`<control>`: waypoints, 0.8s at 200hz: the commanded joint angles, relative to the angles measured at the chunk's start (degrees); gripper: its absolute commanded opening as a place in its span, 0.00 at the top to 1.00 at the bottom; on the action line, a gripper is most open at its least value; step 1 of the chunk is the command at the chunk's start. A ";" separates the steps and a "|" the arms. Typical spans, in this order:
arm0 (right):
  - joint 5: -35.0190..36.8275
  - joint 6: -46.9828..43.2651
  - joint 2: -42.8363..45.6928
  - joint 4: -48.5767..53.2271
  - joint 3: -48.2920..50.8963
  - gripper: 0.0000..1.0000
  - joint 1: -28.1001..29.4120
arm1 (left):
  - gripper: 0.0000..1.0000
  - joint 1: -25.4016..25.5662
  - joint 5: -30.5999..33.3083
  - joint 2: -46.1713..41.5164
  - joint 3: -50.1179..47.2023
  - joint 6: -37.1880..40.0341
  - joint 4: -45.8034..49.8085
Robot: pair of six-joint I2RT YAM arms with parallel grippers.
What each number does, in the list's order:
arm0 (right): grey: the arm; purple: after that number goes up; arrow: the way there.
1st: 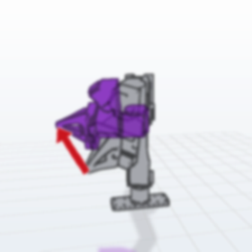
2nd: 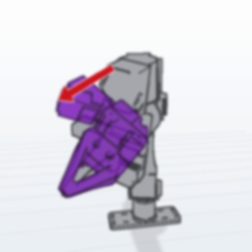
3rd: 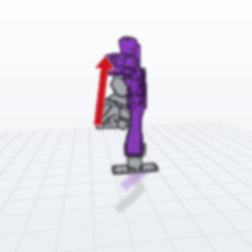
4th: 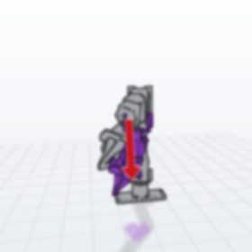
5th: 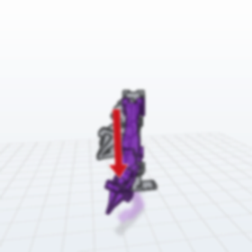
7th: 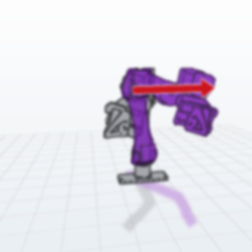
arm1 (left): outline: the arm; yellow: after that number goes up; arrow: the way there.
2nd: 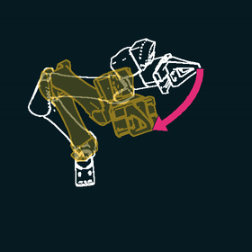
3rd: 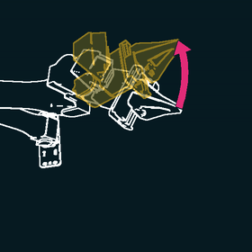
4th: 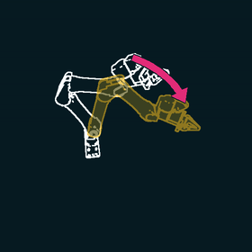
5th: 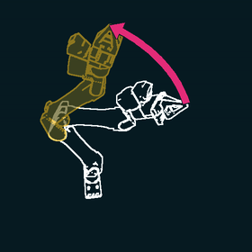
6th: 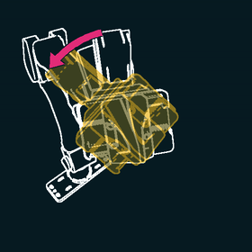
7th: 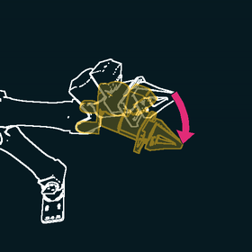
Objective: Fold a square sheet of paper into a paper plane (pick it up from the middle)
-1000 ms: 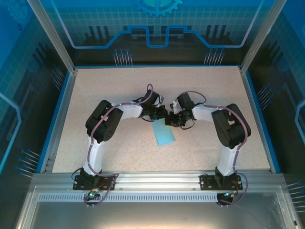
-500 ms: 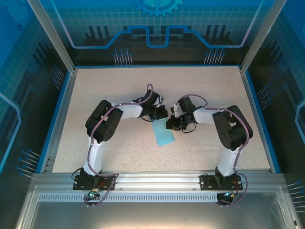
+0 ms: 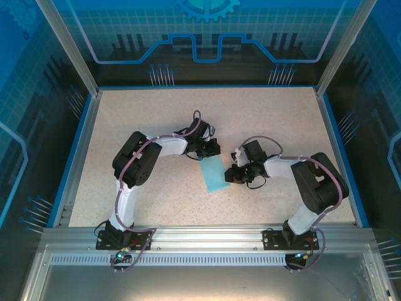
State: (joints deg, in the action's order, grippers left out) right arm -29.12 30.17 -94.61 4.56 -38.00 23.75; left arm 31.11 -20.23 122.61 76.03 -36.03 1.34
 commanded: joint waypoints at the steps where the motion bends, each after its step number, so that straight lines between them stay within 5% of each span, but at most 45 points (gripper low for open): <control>1: -0.14 1.46 -0.29 12.16 4.80 0.87 1.73 | 0.91 -1.65 4.77 1.14 -0.18 0.61 5.59; 95: 0.66 0.50 12.24 16.90 1.61 0.84 1.78 | 0.89 -1.23 1.96 0.18 0.93 1.38 5.10; 160: 14.77 -2.57 14.93 17.42 -7.19 0.63 1.86 | 0.61 -1.13 0.19 -10.40 2.12 -0.64 3.93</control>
State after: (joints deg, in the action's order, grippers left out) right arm -21.78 29.80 -78.78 20.12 -41.52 24.84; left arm 30.61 -20.82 119.92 77.10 -36.12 4.05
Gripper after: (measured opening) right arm 0.346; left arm 0.364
